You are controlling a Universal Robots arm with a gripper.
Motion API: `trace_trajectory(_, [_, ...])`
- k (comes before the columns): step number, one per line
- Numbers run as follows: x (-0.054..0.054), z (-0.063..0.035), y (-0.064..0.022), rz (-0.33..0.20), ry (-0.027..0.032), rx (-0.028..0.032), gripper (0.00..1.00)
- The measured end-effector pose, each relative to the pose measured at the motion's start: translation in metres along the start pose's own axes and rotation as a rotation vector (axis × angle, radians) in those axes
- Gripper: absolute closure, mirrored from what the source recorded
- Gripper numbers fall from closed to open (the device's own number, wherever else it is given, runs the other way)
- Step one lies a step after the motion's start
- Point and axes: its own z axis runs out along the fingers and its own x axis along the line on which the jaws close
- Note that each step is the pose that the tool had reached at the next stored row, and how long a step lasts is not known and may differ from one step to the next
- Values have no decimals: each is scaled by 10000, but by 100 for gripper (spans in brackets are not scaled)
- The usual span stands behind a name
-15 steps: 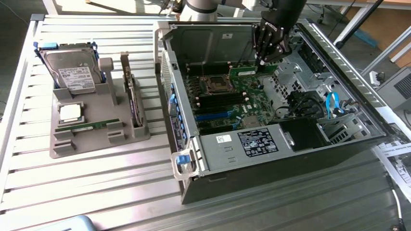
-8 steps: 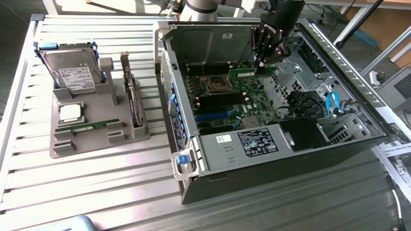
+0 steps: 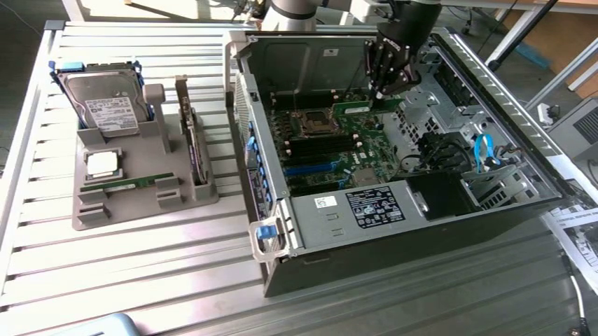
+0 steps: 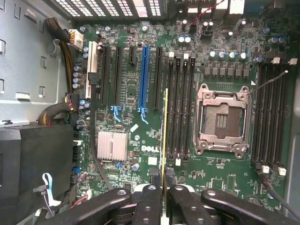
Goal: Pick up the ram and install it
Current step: 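Insert the ram into the slot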
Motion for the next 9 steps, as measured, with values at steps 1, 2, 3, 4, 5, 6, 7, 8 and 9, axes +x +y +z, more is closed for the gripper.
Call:
trace_trajectory(1, [-1, 6, 0, 1, 0, 0, 86])
trace_trajectory(2, [-2, 12, -1, 0, 0, 0, 86])
trace_trajectory(3, [-4, 20, -1, 1, -1, 0, 86])
trace_trajectory(4, [-5, 24, -1, 0, 1, 0, 86])
trace_trajectory(5, [-6, 28, -1, 1, 0, 0, 86])
trace_trajectory(6, [-7, 34, -1, 1, -1, 0, 86])
trace_trajectory(7, [-8, 38, -1, 1, -1, 0, 86])
trace_trajectory(8, [-8, 43, -2, 1, -1, 0, 86])
trace_trajectory(9, [-9, 48, -2, 1, -1, 0, 86])
